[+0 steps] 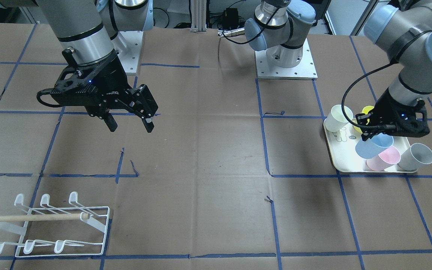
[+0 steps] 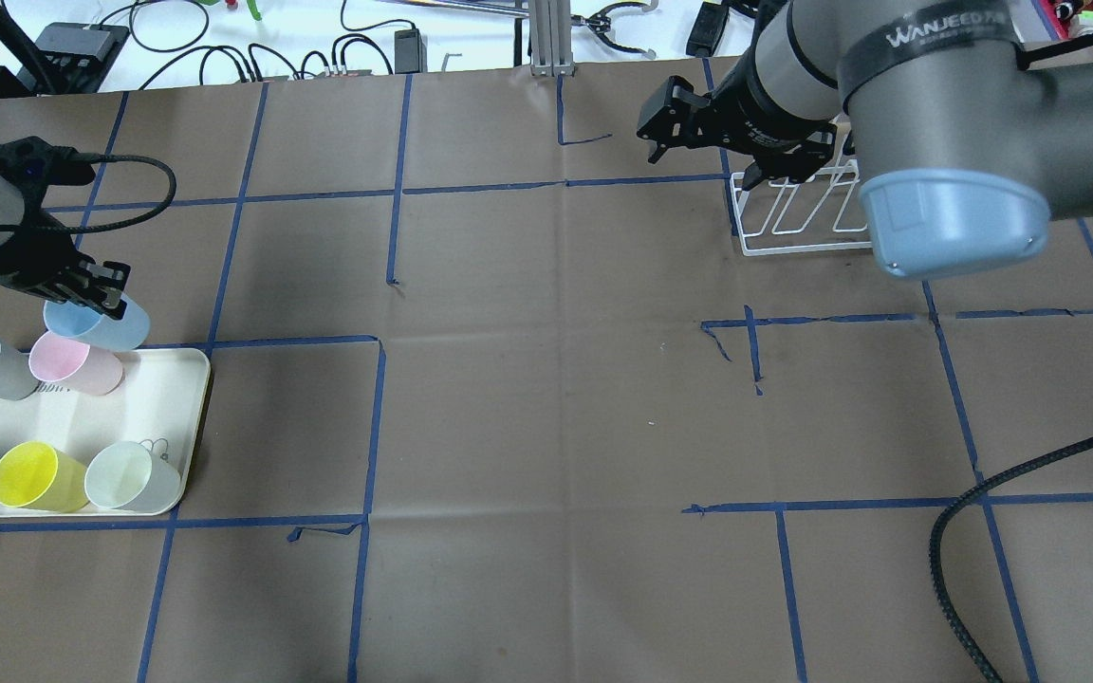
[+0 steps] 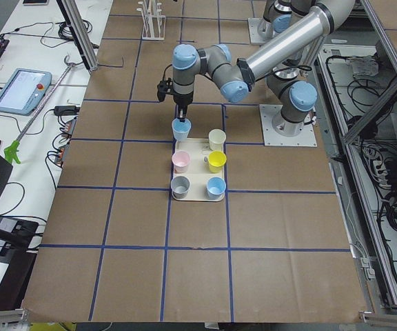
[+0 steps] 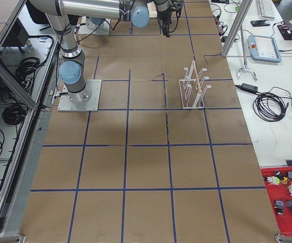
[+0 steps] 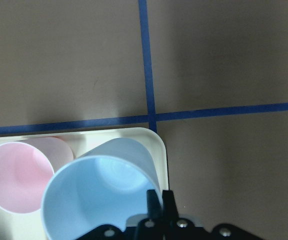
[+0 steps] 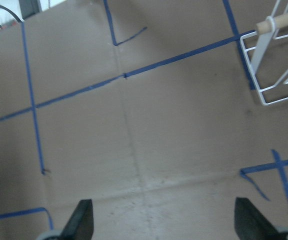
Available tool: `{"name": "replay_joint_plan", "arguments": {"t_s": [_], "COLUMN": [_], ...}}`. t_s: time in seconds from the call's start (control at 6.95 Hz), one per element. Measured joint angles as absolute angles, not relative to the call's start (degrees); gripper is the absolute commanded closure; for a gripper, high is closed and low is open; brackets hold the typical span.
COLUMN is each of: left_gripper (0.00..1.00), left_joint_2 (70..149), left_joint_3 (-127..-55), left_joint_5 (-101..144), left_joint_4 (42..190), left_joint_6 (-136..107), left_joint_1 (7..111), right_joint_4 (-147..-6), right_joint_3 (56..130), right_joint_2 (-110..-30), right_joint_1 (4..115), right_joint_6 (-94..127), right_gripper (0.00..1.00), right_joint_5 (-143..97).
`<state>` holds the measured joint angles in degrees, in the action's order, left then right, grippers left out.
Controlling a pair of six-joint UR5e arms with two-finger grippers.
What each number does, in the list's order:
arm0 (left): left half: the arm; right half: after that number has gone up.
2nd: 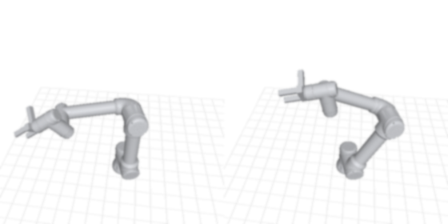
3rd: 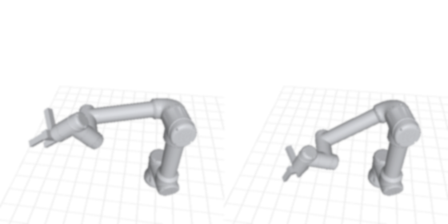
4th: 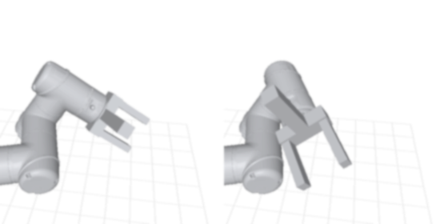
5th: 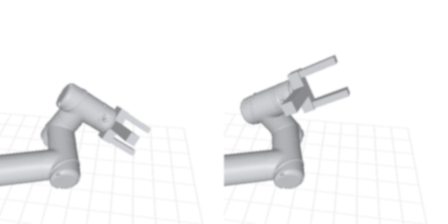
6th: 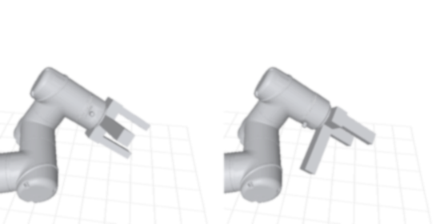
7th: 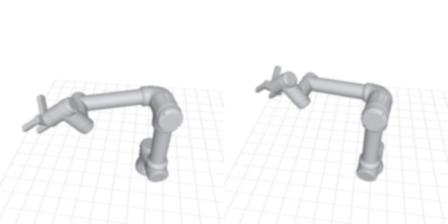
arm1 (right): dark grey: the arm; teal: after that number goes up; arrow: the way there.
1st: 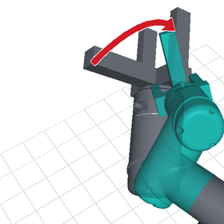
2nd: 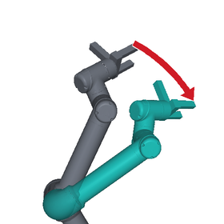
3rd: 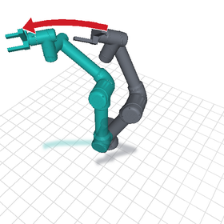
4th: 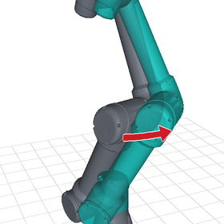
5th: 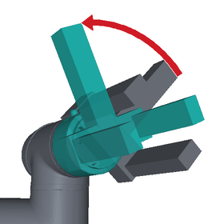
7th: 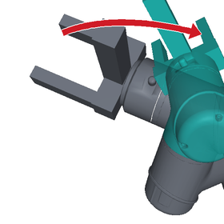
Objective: Transfer IKEA cup to right arm and place on rack
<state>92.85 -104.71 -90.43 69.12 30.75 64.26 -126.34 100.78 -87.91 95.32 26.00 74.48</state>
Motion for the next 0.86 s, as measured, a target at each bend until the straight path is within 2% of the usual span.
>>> {"name": "replay_joint_plan", "arguments": {"t_s": [0.29, 0.58, 0.86], "left_gripper": [1.00, 1.00, 1.00], "left_joint_2": [93.1, 93.6, 94.0], "left_joint_3": [-94.5, -91.8, -92.3], "left_joint_5": [-88.5, -84.6, -74.2], "left_joint_4": [80.6, 82.7, 77.4], "left_joint_6": [29.7, 29.7, 31.4], "left_joint_1": [64.5, 64.5, 64.6], "right_joint_4": [-143.5, -160.6, -177.7], "right_joint_3": [107.2, 113.5, 119.5], "right_joint_2": [-88.1, -88.1, -87.8], "right_joint_1": [95.4, 95.1, 94.9], "right_joint_6": [43.8, 57.3, 70.4], "right_gripper": [0.00, 0.00, 0.00], "right_joint_5": [64.6, 59.5, 56.4]}}
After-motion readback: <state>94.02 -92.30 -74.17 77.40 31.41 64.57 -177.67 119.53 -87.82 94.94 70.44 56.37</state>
